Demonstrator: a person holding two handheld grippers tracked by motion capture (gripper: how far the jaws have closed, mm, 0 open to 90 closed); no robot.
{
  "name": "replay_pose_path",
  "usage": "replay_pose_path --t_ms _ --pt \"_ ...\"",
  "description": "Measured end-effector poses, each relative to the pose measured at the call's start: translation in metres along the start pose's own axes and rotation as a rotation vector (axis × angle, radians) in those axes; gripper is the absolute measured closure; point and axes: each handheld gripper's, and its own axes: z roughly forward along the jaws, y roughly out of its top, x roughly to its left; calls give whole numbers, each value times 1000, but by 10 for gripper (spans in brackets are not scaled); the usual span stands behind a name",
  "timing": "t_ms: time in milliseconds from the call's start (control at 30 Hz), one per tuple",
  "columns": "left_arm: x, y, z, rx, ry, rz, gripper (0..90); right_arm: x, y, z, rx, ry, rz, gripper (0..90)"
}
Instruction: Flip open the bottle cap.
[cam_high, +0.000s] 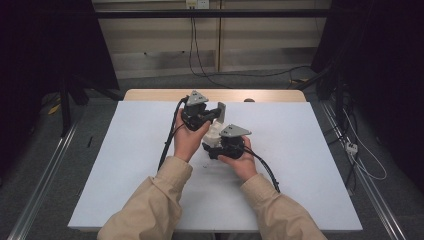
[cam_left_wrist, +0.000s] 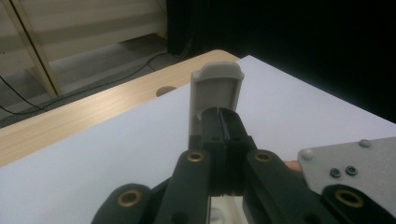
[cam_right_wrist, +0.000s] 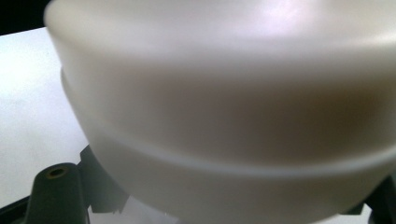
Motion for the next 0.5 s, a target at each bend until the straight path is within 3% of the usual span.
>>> replay_pose_path --t_ms 500 --pt "1 2 10 -5 -9 2 900 0 0 0 0 1 3 185"
